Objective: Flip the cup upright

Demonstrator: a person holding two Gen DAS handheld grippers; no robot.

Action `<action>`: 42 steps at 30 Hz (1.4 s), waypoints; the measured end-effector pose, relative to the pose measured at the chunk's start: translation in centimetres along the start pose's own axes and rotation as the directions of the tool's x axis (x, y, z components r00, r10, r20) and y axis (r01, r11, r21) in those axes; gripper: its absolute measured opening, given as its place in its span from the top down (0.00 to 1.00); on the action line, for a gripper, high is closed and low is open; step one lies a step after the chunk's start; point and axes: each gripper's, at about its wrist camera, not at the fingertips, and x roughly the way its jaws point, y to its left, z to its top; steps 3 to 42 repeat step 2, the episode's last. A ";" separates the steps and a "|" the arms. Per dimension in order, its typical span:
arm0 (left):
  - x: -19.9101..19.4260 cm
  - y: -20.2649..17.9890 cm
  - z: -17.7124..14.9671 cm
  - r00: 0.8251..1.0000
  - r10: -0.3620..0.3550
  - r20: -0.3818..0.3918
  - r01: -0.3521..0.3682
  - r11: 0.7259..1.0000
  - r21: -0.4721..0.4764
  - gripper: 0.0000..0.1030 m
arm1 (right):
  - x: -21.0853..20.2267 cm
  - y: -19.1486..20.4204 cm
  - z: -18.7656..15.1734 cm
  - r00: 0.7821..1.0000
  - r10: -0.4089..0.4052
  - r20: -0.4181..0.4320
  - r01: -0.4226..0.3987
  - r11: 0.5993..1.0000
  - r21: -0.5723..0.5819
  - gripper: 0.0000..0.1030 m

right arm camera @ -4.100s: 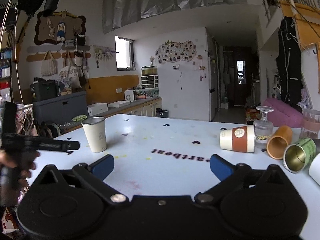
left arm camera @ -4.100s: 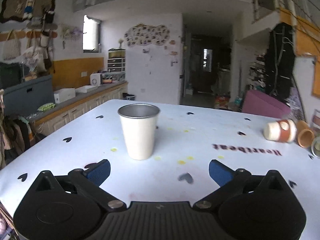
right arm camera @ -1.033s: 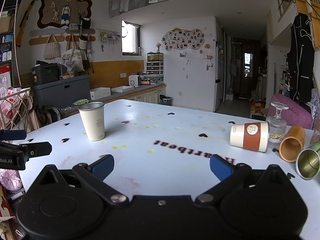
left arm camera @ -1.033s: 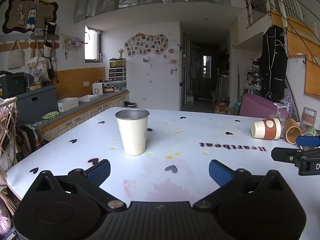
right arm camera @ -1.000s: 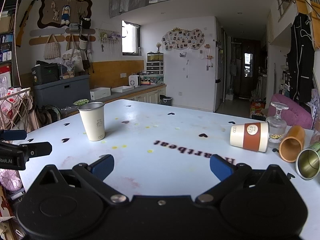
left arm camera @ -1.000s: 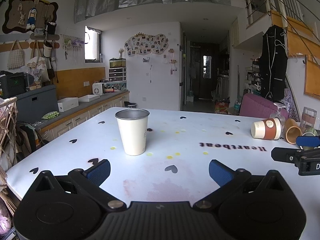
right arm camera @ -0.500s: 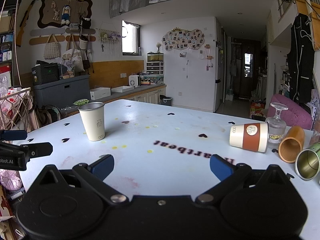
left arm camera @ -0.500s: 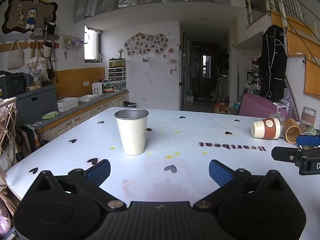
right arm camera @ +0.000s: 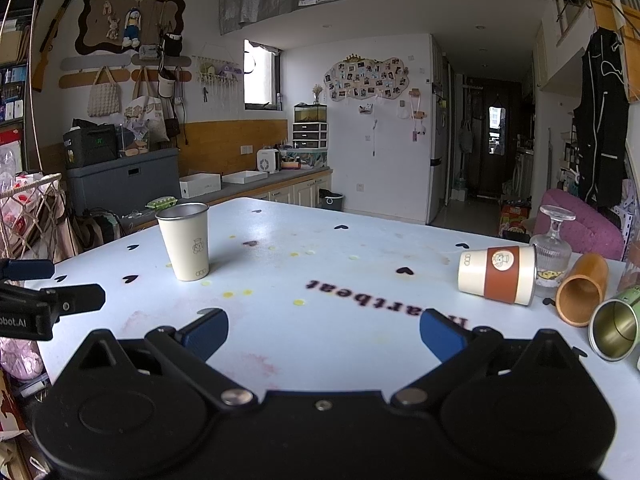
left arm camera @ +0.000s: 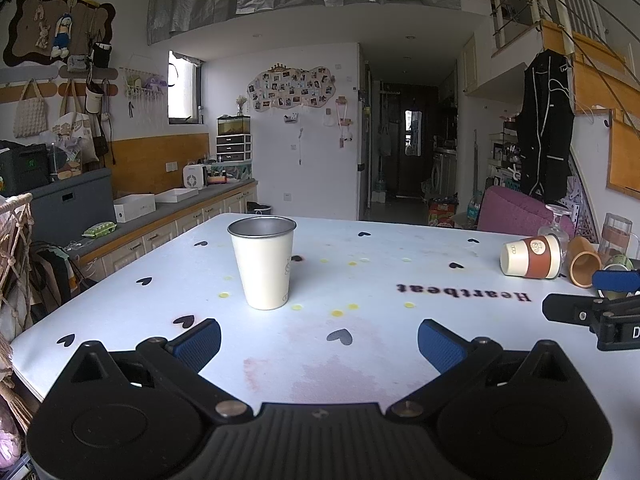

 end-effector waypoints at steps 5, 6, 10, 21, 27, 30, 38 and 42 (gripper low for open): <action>0.0 0.1 -0.1 1.000 -0.001 -0.001 0.001 1.000 0.000 0.00 | 0.0 0.0 0.0 1.000 0.000 0.000 0.000 1.000 0.000 0.00; 0.0 0.1 -0.1 1.000 -0.001 -0.001 0.001 1.000 0.000 0.00 | 0.0 0.0 0.0 1.000 0.000 0.000 0.000 1.000 0.000 0.00; 0.0 0.1 -0.1 1.000 -0.001 -0.001 0.001 1.000 0.000 0.00 | 0.0 0.0 0.0 1.000 0.000 0.000 0.000 1.000 0.000 0.00; 0.0 0.1 -0.1 1.000 -0.001 -0.001 0.001 1.000 0.000 0.00 | 0.0 0.0 0.0 1.000 0.000 0.000 0.000 1.000 0.000 0.00; 0.0 0.1 -0.1 1.000 -0.001 -0.001 0.001 1.000 0.000 0.00 | 0.0 0.0 0.0 1.000 0.000 0.000 0.000 1.000 0.000 0.00; 0.0 0.1 -0.1 1.000 -0.001 -0.001 0.001 1.000 0.000 0.00 | 0.0 0.0 0.0 1.000 0.000 0.000 0.000 1.000 0.000 0.00; 0.0 0.1 -0.1 1.000 -0.001 -0.001 0.001 1.000 0.000 0.00 | 0.0 0.0 0.0 1.000 0.000 0.000 0.000 1.000 0.000 0.00; 0.0 0.1 -0.1 1.000 -0.001 -0.001 0.001 1.000 0.000 0.00 | 0.0 0.0 0.0 1.000 0.000 0.000 0.000 1.000 0.000 0.00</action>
